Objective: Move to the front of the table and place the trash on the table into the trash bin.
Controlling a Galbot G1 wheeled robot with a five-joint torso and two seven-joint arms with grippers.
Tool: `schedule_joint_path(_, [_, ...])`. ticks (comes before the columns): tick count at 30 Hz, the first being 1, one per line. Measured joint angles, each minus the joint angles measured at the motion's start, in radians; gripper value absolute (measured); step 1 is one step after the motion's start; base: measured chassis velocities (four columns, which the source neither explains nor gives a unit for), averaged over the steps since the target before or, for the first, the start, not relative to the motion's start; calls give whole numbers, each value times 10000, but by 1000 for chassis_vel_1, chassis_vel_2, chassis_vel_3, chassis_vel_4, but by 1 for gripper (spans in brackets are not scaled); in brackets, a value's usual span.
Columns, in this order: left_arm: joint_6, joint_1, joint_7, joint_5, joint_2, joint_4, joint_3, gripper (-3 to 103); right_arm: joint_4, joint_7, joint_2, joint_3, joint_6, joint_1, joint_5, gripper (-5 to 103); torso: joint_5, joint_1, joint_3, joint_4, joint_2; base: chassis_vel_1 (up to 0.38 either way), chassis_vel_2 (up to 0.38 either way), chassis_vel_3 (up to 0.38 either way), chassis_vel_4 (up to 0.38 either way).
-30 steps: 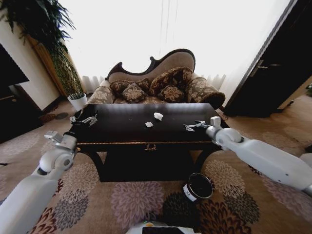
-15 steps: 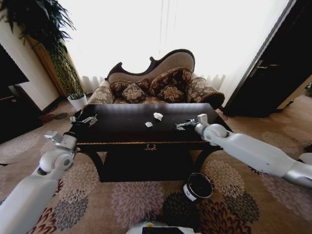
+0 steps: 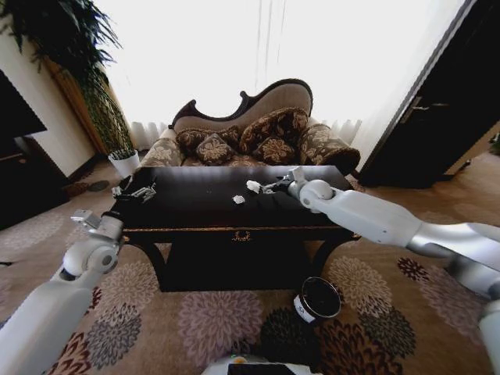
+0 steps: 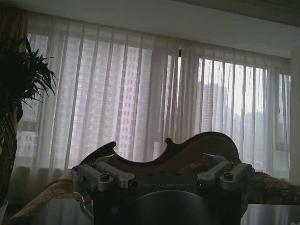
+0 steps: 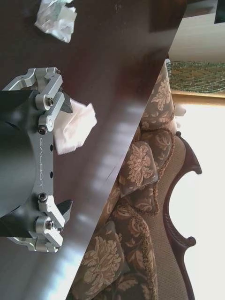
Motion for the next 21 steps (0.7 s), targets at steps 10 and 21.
schedule_joint_path(10, [0, 0, 0, 0, 0, 0, 0, 100, -265, 160, 581, -199, -41, -42, -170, 100, 0, 0, 0, -1, 0, 0, 0, 0, 0])
schedule_joint_path(21, [0, 0, 0, 0, 0, 0, 0, 100, -1035, 42, 1060, -371, 91, -31, -450, 86, 0, -1, 0, 0, 0, 0, 0, 0, 0])
